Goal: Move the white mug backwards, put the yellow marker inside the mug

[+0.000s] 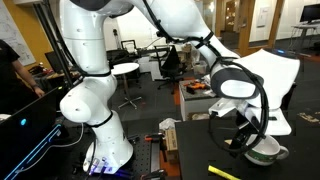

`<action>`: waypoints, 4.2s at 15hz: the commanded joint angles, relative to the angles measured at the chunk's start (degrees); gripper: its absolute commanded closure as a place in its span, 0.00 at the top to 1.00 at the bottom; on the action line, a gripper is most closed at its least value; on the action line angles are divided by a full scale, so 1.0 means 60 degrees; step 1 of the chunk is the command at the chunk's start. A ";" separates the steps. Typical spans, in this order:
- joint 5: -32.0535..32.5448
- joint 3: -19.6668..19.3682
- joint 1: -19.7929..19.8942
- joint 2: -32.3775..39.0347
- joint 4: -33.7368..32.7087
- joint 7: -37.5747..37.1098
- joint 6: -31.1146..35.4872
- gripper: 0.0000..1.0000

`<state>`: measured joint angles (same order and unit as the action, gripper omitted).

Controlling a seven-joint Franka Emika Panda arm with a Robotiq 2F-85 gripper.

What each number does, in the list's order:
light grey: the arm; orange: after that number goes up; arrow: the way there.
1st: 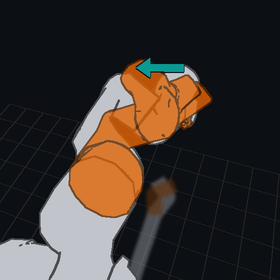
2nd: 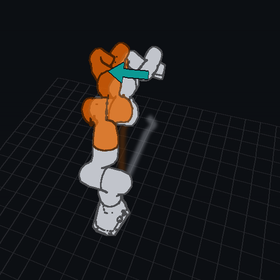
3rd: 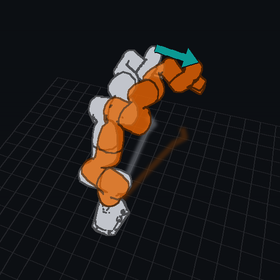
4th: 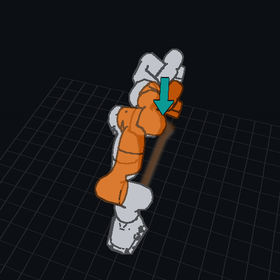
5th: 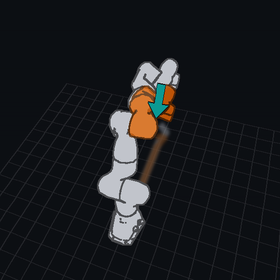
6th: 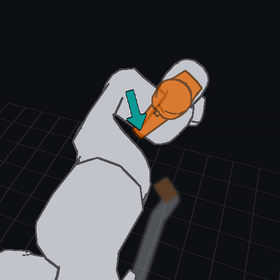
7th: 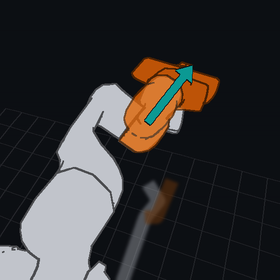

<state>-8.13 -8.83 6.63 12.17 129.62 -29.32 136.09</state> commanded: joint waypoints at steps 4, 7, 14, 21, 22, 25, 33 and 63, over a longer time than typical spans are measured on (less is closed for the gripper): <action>-0.0265 -0.0083 0.0183 0.0844 -0.0477 0.0590 0.0162 1.00; -0.0296 -0.0054 0.0186 0.1137 -0.0519 0.0783 0.0361 1.00; -0.0662 0.0071 0.0304 0.1736 -0.0607 0.1730 0.0974 1.00; -0.0659 0.0100 0.0231 0.1896 -0.0236 0.1910 0.1972 1.00; -0.0614 0.0078 0.0211 0.1889 -0.0167 0.1895 0.2109 1.00; -0.0325 -0.0174 0.0025 0.1825 0.0132 0.1585 0.2680 1.00; -0.0425 -0.0276 0.0086 0.1695 0.0867 0.1696 0.3192 1.00; -0.0177 -0.0547 -0.0097 0.0217 0.2003 0.1295 0.3165 0.05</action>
<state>-10.43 -10.39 7.22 18.55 137.80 -19.78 154.84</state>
